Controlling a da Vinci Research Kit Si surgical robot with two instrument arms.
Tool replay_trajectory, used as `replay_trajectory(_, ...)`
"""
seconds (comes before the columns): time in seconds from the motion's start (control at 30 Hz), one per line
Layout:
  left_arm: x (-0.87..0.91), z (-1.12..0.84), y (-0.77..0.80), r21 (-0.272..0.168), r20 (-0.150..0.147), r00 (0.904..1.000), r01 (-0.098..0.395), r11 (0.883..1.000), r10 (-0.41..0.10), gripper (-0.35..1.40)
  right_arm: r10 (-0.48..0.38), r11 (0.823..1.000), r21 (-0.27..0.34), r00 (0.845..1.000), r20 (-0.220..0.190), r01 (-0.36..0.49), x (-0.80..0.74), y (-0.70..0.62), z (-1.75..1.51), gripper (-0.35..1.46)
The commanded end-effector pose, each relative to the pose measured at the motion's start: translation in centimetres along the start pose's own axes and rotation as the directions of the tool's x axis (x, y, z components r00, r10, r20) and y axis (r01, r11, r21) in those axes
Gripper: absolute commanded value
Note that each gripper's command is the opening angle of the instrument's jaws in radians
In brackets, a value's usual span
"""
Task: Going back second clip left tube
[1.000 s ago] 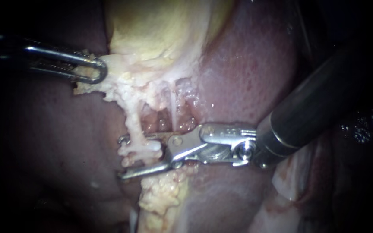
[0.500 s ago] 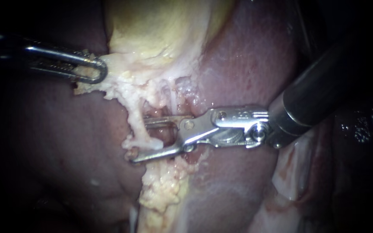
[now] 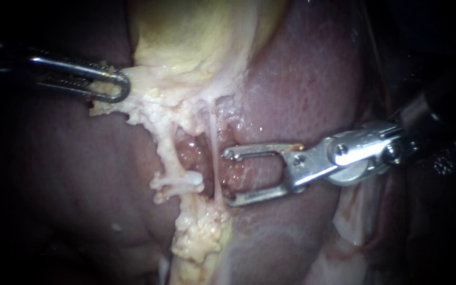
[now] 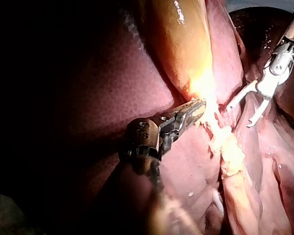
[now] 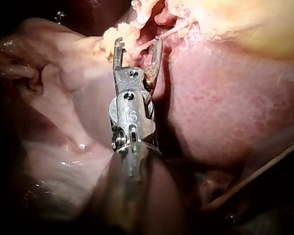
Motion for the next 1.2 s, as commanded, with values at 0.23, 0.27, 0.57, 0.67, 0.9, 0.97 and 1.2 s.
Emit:
replay_trajectory(0.23,0.00,0.00,0.01,0.000,0.000,1.0000,0.000,1.000,0.000,-0.35,-0.027,0.999,-0.022,1.000,0.011,0.027,0.07,0.01,-0.43,0.50)
replay_trajectory(0.27,0.00,0.00,0.01,0.000,0.000,1.0000,0.001,1.000,-0.001,-0.35,-0.031,0.999,-0.023,0.999,0.013,0.031,0.07,0.02,-0.46,0.50)
replay_trajectory(0.57,-0.01,0.08,0.01,0.002,-0.001,1.0000,0.000,1.000,0.000,-0.35,-0.025,0.999,-0.029,1.000,0.015,0.025,0.07,0.03,-0.53,0.50)
replay_trajectory(0.67,-0.04,0.18,-0.01,-0.003,0.002,1.0000,-0.002,1.000,0.002,-0.35,-0.024,0.999,-0.030,1.000,0.015,0.025,0.07,0.03,-0.54,0.50)
replay_trajectory(0.9,-0.15,0.52,-0.18,-0.011,0.006,0.9999,-0.013,1.000,0.013,-0.35,-0.024,0.999,-0.030,1.000,0.019,0.024,0.07,0.03,-0.55,0.50)
replay_trajectory(0.97,-0.16,0.57,-0.21,-0.014,0.008,0.9999,-0.014,1.000,0.014,-0.35,-0.024,0.999,-0.030,1.000,0.019,0.024,0.07,0.03,-0.55,0.50)
replay_trajectory(1.2,-0.15,0.62,-0.22,-0.016,0.008,0.9999,-0.014,1.000,0.015,-0.35,-0.023,0.999,-0.031,1.000,0.016,0.023,0.07,0.04,-0.55,0.50)
